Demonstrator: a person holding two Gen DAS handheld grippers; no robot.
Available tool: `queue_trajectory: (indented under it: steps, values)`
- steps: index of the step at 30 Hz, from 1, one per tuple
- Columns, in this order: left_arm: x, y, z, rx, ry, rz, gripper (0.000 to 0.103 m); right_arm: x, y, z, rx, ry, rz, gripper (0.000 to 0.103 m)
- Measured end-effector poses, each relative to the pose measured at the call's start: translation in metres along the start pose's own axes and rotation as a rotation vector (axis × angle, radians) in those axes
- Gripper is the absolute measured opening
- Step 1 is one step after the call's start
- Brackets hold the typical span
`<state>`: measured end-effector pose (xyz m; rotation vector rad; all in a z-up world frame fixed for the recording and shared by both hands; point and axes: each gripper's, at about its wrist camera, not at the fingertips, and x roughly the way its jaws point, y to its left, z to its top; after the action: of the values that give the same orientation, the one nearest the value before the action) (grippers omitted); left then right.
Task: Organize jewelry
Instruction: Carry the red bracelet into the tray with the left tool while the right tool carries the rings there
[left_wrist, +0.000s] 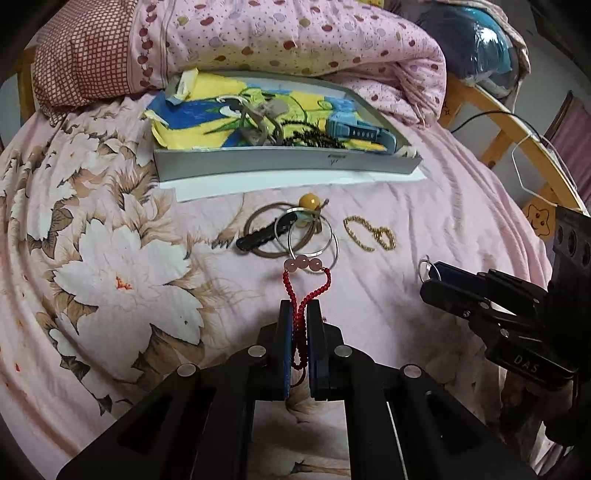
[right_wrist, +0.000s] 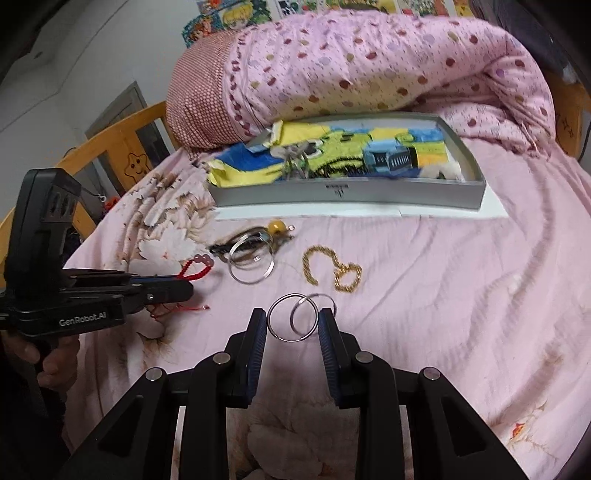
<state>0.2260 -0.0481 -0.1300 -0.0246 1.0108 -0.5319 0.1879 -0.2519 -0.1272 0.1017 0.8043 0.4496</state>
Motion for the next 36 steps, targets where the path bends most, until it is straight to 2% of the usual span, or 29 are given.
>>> queue_trajectory:
  steps: [5, 11, 15, 21, 28, 36]
  values:
    - [-0.014, -0.001, 0.004, -0.010, -0.085, 0.031, 0.005, -0.004, 0.004, 0.008, -0.013, -0.027, 0.008, 0.027]
    - [-0.023, 0.004, 0.018, -0.024, -0.143, 0.066, 0.005, -0.004, 0.010, 0.028, -0.067, -0.044, 0.010, 0.027]
    - [-0.027, 0.014, 0.039, -0.054, -0.167, 0.059, 0.005, 0.000, 0.013, 0.052, -0.134, -0.054, 0.012, 0.027]
    - [-0.017, 0.028, 0.084, -0.027, -0.203, 0.096, 0.005, 0.016, 0.009, 0.098, -0.219, -0.070, 0.003, 0.027]
    - [0.010, 0.046, 0.115, -0.039, -0.186, 0.120, 0.005, 0.051, -0.003, 0.132, -0.243, -0.049, -0.015, 0.027]
    - [0.052, 0.070, 0.133, -0.104, -0.080, 0.122, 0.005, 0.092, -0.040, 0.134, -0.109, 0.026, -0.027, 0.027]
